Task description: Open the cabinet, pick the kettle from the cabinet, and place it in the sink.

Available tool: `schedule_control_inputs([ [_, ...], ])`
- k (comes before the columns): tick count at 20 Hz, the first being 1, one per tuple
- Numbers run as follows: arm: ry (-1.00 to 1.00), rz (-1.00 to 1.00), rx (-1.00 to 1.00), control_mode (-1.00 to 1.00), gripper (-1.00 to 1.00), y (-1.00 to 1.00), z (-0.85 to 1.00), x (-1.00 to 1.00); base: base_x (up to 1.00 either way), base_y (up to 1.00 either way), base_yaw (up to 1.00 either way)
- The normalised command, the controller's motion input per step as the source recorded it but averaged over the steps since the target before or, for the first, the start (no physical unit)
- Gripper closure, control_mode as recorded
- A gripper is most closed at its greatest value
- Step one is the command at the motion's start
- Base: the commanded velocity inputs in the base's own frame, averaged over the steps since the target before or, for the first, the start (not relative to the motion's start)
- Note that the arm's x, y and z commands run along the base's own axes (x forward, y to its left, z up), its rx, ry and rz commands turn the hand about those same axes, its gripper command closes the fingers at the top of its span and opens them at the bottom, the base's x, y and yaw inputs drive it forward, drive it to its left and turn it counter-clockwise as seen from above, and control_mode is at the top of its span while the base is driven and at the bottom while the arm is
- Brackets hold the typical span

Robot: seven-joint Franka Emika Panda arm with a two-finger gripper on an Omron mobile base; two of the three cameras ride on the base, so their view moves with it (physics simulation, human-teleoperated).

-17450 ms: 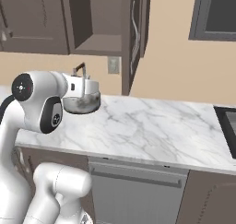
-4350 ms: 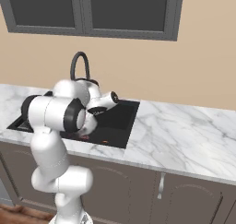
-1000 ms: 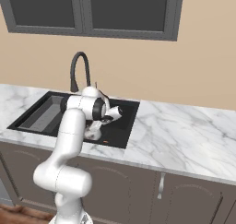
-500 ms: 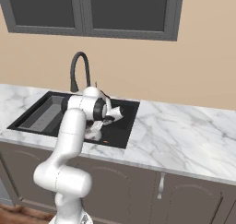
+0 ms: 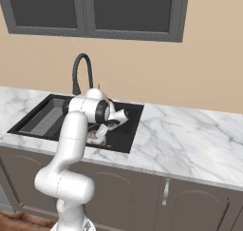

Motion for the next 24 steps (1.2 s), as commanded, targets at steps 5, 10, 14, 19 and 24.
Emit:
schedule_control_inputs([
  [5,0.24,0.0,-0.19,-1.0,-1.0,-0.06,0.0,0.0,0.0,0.0,0.0],
  [10,0.07,0.0,-0.18,-1.0,-1.0,-0.14,0.1,0.0,0.0,0.0,0.0],
  [14,0.0,0.0,-0.06,-1.0,-1.0,-0.19,0.21,0.0,0.0,0.0,0.0],
  [19,0.0,0.0,-0.02,-1.0,-1.0,-0.25,0.18,-0.06,0.0,0.0,0.0],
  [24,-0.01,-0.01,-0.03,-1.0,-1.0,-0.17,0.22,-0.21,0.0,0.0,0.0],
])
